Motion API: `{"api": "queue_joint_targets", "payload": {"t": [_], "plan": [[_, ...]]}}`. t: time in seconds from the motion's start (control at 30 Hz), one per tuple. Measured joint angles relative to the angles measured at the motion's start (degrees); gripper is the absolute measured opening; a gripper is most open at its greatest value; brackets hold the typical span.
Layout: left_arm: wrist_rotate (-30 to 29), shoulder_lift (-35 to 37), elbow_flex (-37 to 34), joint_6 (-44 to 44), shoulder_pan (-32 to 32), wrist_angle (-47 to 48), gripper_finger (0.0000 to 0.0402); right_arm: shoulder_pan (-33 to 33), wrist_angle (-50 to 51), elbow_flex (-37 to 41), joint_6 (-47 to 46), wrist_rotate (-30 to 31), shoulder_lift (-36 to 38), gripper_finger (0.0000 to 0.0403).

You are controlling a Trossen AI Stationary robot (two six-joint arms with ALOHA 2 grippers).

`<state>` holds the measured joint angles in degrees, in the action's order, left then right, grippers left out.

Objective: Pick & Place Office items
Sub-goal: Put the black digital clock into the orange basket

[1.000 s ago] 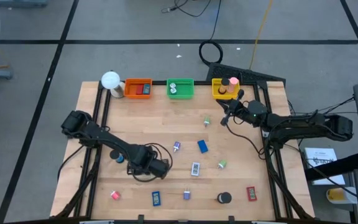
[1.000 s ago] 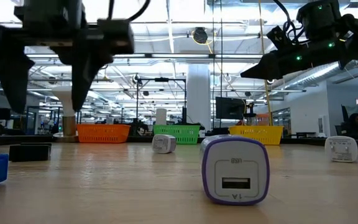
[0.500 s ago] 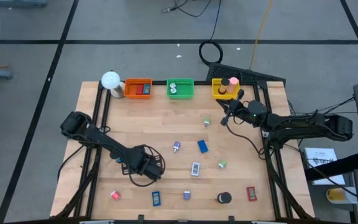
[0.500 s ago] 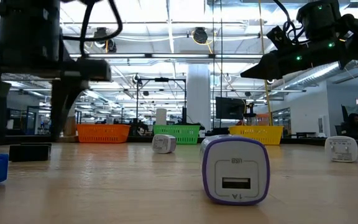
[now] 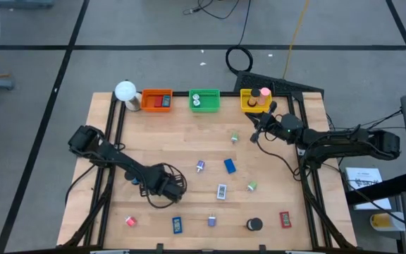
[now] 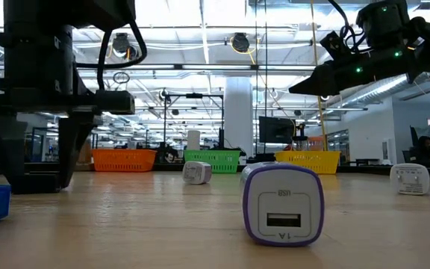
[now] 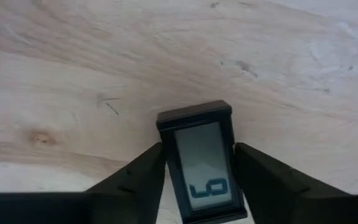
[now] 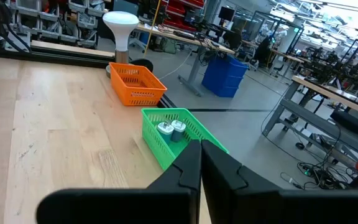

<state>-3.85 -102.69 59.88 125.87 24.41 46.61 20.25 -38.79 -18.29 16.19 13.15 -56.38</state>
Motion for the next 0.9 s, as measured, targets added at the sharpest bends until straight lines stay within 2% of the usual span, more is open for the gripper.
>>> {"api": "queue_joint_targets", "payload": {"t": [0.17,0.4,0.67,0.9], "plan": [[1.90,1.61,-0.22,-6.00,-1.92,1.30,0.0140,0.00,0.00,-0.01,0.04,0.00,0.00,0.0004],[-1.12,7.58,-0.24,-19.15,-9.92,7.22,0.0137,0.00,0.00,-0.01,0.02,0.00,0.00,0.0004],[-7.05,13.56,0.17,-46.41,-29.27,10.42,0.0140,0.00,0.00,-0.01,-0.07,0.00,0.00,0.0004],[-14.12,13.16,6.75,-69.60,-47.62,10.62,0.0141,0.01,0.00,-0.01,-0.24,0.01,0.00,0.0004]]}}
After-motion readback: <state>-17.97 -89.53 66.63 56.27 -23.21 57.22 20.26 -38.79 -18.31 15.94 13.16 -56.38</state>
